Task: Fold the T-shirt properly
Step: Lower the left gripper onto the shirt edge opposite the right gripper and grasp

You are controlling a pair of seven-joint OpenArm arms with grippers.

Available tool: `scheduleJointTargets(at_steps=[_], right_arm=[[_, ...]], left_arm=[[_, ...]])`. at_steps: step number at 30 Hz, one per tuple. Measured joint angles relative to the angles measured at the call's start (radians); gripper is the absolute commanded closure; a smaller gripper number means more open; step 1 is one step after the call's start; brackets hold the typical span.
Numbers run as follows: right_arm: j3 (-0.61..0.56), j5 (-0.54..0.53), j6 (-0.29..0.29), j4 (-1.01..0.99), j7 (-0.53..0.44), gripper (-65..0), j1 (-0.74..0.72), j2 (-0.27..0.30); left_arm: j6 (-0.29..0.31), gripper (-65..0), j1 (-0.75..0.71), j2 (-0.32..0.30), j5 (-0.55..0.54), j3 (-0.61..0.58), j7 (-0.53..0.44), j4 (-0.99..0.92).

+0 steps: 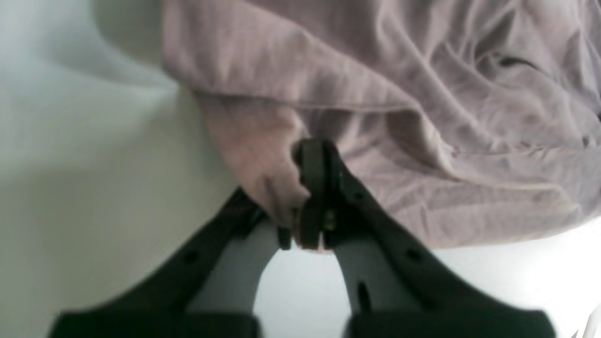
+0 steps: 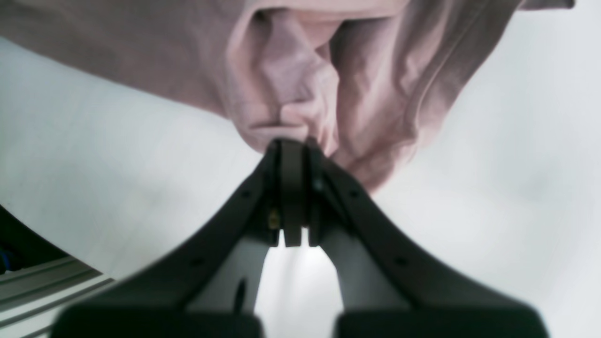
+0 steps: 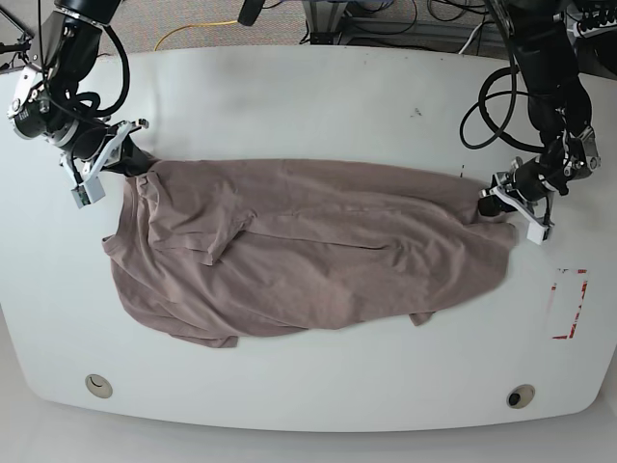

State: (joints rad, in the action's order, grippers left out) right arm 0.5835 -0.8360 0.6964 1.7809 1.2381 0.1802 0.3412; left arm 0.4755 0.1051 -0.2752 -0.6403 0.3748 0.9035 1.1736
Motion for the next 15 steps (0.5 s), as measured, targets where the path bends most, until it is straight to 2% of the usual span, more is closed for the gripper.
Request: scheduleJointTargets(at_steps=[5,10,15], right_arm=[[-0.001,0.000,0.000,-0.001,0.000,0.0,-0.013,0.000],[0.000,0.002,0.000,-0.002,0.002,0.0,-0.013,0.000],[-0.001,-0.003,0.000,-0.001,0.000,0.0,-0.021,0.000]], left_arm=[[-0.003,-0.4,-0.024,-0.011,0.016,0.000,0.037,0.062],[-0.003,-0.4,-0.066,-0.050,0.027,0.009,0.078,0.280],[0.015,-0.4,-0.091,-0.048,-0.013,0.036,0.117,0.488]])
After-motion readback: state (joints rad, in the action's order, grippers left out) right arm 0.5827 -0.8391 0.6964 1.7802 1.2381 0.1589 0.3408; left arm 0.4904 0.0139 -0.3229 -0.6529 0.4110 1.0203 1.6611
